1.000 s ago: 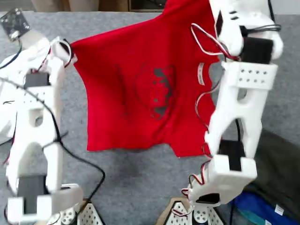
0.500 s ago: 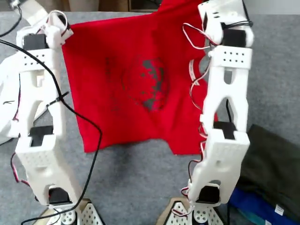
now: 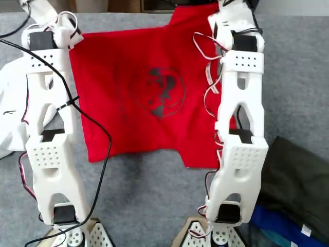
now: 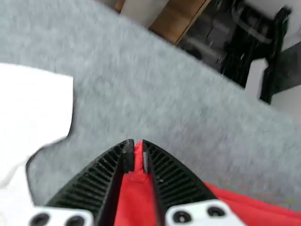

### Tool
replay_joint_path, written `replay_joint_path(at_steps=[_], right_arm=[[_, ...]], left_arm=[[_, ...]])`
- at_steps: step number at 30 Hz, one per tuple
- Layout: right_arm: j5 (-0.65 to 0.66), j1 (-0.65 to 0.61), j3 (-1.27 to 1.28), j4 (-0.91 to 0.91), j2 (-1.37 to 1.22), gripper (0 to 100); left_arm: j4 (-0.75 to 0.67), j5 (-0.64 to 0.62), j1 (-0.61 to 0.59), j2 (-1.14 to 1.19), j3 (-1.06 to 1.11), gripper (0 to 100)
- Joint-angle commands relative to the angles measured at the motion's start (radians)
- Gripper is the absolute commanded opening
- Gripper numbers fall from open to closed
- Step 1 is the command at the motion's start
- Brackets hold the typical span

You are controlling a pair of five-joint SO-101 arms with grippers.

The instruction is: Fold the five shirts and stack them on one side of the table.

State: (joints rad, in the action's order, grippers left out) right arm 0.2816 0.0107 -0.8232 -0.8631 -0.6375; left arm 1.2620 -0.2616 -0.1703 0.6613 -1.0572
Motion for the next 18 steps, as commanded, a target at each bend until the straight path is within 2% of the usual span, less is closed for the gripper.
replay_joint_path(at_steps=[1,6,13,18], right_arm=[[0.055,-0.007,-0.084,-0.242,0.145,0.4],[0.149,-0.002,-0.111,-0.457,0.185,0.4],[0.186,0.016,-0.139,-0.752,0.259,0.4],[0.193,0.016,-0.136,-0.835,0.323,0.4]], left_arm=[[0.101,0.011,0.031,-0.016,-0.057,2],[0.238,0.071,0.089,-0.016,-0.057,2],[0.425,0.071,0.149,-0.010,-0.052,2],[0.453,0.064,0.155,-0.005,0.005,2]])
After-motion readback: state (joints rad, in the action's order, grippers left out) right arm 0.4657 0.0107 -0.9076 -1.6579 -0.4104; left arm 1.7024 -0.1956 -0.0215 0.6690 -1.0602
